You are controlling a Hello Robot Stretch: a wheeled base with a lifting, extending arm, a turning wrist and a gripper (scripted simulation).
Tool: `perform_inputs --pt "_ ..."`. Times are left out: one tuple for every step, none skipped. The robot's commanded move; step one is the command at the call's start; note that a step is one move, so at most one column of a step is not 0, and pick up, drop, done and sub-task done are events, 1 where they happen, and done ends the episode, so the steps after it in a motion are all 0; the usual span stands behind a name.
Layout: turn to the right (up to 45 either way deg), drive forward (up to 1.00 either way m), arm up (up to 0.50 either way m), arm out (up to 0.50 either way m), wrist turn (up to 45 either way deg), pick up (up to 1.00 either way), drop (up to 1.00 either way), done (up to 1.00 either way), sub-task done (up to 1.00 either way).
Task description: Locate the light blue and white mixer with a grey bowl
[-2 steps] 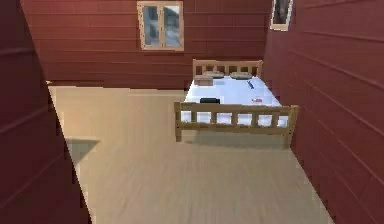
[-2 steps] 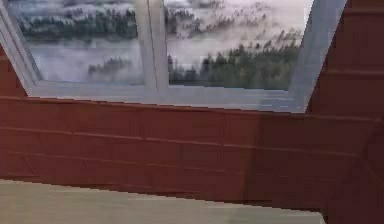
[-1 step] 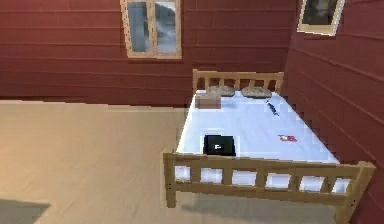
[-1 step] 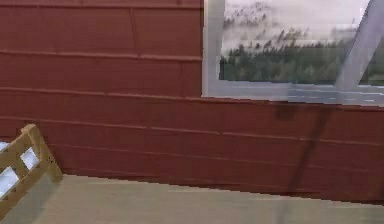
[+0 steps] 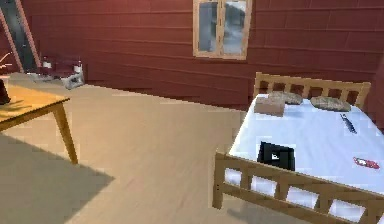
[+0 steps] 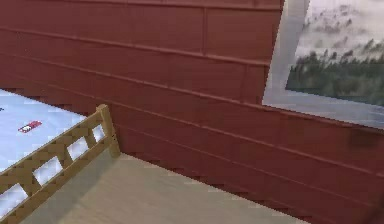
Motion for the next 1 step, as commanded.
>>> perform_inputs --pt "0.0 0.1 0.0 0.0 0.0 0.0 0.0 0.0 0.0"
